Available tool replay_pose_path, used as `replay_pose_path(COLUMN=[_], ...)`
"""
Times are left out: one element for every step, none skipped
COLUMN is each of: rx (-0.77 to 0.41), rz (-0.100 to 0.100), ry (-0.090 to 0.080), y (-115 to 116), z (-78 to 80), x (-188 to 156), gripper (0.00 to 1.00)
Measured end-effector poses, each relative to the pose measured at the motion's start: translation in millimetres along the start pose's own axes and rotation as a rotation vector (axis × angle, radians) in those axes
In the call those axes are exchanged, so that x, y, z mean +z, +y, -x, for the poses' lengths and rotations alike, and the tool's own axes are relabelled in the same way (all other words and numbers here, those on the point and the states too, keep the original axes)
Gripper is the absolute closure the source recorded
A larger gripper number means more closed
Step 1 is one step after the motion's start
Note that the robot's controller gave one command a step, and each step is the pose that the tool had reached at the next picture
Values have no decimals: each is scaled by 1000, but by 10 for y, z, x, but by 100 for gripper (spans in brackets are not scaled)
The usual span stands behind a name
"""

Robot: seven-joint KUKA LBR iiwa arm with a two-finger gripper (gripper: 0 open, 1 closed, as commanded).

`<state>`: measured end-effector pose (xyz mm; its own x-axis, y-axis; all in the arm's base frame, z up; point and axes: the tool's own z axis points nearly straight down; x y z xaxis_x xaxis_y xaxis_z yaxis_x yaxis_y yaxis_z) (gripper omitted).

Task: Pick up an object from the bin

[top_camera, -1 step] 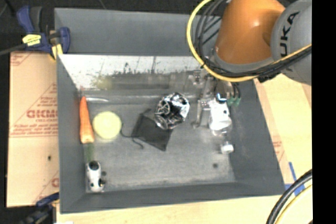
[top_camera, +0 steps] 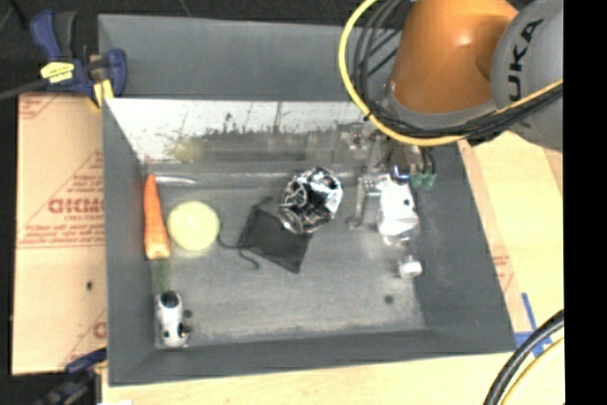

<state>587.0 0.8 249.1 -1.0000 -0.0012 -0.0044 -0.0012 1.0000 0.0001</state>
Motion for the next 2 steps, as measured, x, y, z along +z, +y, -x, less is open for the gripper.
replay_pose_path(rx=[-81, -269], rz=[-2, -2], ry=[-5, -7], y=[29, 110], z=[92, 189], x=[243, 752], gripper=[0, 0])
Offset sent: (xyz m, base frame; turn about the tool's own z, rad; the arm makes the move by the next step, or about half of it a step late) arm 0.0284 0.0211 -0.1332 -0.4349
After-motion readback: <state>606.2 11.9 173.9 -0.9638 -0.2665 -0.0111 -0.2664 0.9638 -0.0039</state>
